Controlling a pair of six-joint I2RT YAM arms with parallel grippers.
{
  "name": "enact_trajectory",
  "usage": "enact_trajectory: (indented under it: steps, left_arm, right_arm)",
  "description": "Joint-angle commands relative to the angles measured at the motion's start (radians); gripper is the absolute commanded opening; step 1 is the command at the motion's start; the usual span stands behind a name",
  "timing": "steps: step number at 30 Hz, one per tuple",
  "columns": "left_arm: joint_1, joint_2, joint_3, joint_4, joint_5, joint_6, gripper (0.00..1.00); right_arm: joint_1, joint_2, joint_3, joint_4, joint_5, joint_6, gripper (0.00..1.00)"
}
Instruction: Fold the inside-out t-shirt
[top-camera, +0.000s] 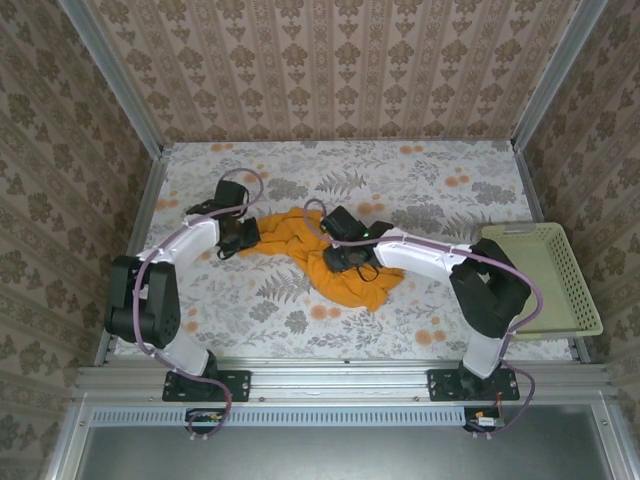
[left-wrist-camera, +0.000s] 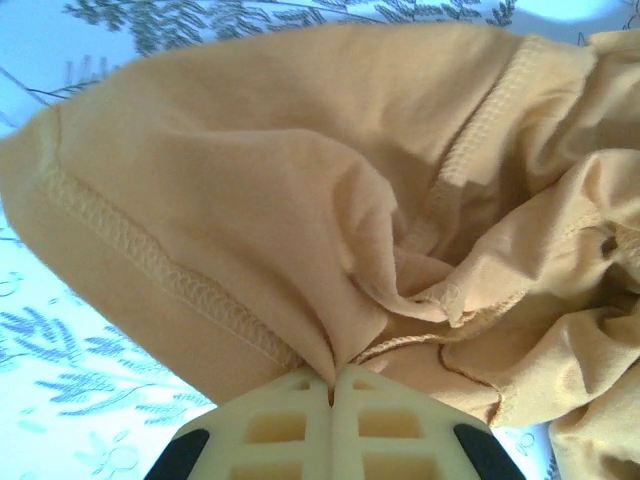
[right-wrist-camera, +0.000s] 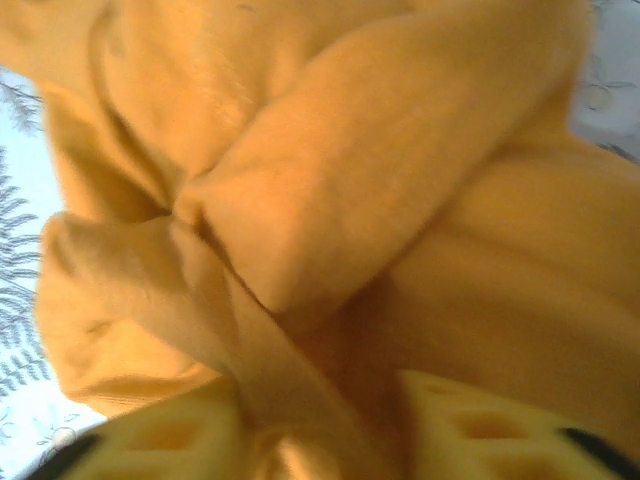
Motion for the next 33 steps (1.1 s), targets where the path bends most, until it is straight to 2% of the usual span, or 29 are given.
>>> enact_trajectory:
  steps: [1, 5, 9, 14, 17, 22, 29, 31, 33]
  left_arm:
    - [0.046, -0.068, 0.113, -0.111, -0.015, 0.046, 0.00]
    - [0.102, -0.137, 0.225, -0.177, -0.037, 0.060, 0.00]
    - [0.174, -0.209, 0.351, -0.242, -0.035, 0.059, 0.00]
    - [0.295, -0.348, 0.489, -0.266, -0.007, 0.054, 0.00]
    - [0.333, -0.421, 0.557, -0.246, 0.011, 0.071, 0.00]
    - [0.336, -0.530, 0.561, -0.145, 0.102, 0.077, 0.00]
    - [0.328, -0.643, 0.430, 0.024, 0.268, 0.069, 0.00]
    - [0.320, -0.628, 0.421, 0.025, 0.268, 0.080, 0.00]
    - [0.321, -0.569, 0.450, -0.019, 0.260, 0.095, 0.00]
  right_arm:
    - [-0.037, -0.126, 0.023, -0.079, 0.091, -0.043, 0.15]
    - [-0.094, -0.265, 0.049, -0.174, 0.135, -0.096, 0.00]
    - [-0.205, -0.416, 0.077, -0.231, 0.175, -0.079, 0.00]
    - [-0.412, -0.617, 0.134, -0.234, 0.052, -0.019, 0.00]
    - [-0.482, -0.679, 0.176, -0.218, -0.059, -0.012, 0.00]
    - [-0.504, -0.711, 0.219, -0.203, -0.153, 0.016, 0.00]
    - [-0.507, -0.725, 0.179, -0.122, -0.295, 0.072, 0.00]
    - [-0.506, -0.720, 0.151, -0.085, -0.282, 0.083, 0.00]
    - [-0.511, -0.688, 0.169, -0.128, -0.217, 0.095, 0.00]
